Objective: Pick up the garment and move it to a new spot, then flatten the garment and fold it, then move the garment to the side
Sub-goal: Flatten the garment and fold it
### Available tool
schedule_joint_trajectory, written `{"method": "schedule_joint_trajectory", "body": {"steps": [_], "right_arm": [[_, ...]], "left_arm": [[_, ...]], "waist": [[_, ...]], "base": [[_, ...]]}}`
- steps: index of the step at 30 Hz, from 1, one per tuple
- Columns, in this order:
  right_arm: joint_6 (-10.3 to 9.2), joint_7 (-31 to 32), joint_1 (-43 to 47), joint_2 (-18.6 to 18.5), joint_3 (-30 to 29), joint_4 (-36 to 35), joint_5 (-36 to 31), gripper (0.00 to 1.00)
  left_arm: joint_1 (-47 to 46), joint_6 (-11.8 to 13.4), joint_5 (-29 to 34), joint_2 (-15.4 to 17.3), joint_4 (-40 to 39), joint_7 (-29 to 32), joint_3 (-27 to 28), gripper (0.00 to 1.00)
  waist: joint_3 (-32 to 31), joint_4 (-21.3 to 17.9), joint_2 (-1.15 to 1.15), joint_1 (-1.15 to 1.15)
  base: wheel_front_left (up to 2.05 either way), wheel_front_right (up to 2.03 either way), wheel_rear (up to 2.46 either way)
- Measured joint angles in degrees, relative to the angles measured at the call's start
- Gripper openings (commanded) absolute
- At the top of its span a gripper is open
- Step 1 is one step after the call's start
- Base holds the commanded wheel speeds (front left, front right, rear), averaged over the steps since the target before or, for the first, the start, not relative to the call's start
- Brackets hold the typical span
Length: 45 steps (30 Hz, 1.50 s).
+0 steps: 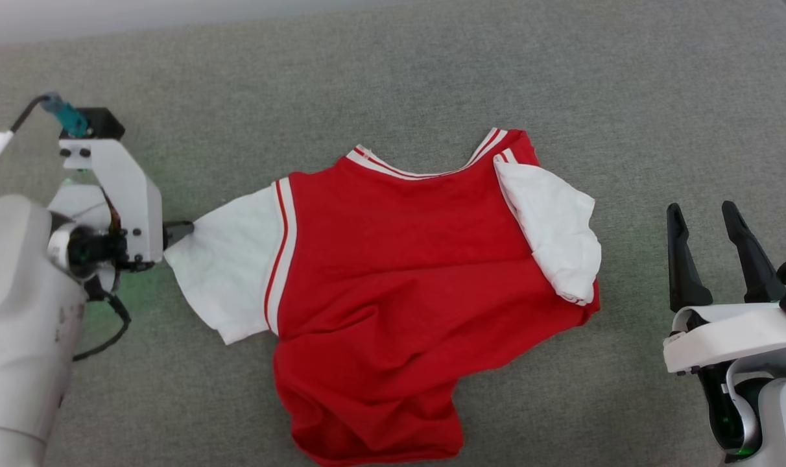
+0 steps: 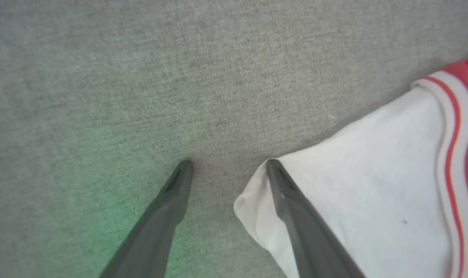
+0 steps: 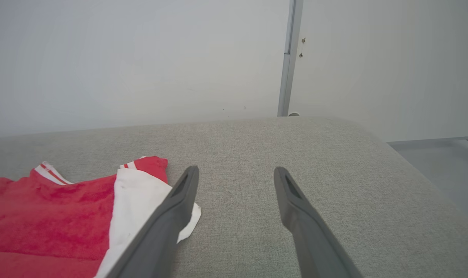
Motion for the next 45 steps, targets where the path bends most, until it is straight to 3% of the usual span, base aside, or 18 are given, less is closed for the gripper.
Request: {"method": "schedule_joint_trajectory", "body": {"steps": [18,20,21,23,28,34,45], "right_arm": [[0.01,0.85,-0.50,0.66,-0.19,0.59,0.03,1.00],[0.00,0.87,-0.46,0.64,-0.13,0.55,0.09,1.00],[0.00,0.89,-0.44,0.62,-0.08,0.46,0.10,1.00],[0.00,1.16,-0.29,0.62,-0.08,0.24,0.16,1.00],[0.00,4.45,-0.10,0.30,0.81,0.29,2.78,1.00],[0.00,14.14,-3.66,-2.01,3.14,2.80,6.06,1.00],[0.00,33.43,-16.69,-6.98,7.79,15.74,13.12,1.00]], "left_arm": [[-0.79,1.93,-0.10,-1.34,-1.72,8.76,-3.23,1.00],[-0.32,2.31,-0.11,-1.30,-2.15,8.89,-3.28,0.78],[-0.03,2.74,-0.31,-1.29,-2.21,8.89,-3.15,0.40],[0.48,2.85,-0.53,-1.13,-2.63,8.86,-3.15,0.00],[1.91,2.64,-2.13,-1.37,-2.99,8.28,-2.44,0.00],[1.65,2.63,-2.52,-1.56,-3.33,8.17,-2.31,0.00],[-0.51,1.89,-2.34,-3.68,-3.89,7.24,-3.92,0.00]], "waist": [[-1.46,0.46,0.00,0.00],[-1.56,0.35,0.00,0.00],[-1.60,0.29,0.00,0.00],[-1.68,0.16,0.00,0.00],[-1.61,0.14,0.00,0.00],[-1.18,0.78,0.00,0.00],[0.40,4.01,0.00,0.00]], "base": [[0.00,0.00,0.00],[0.00,0.00,0.00],[0.00,0.00,0.00],[0.00,0.00,0.00],[0.00,0.00,0.00],[0.00,0.00,0.00],[0.00,0.00,0.00]]}}
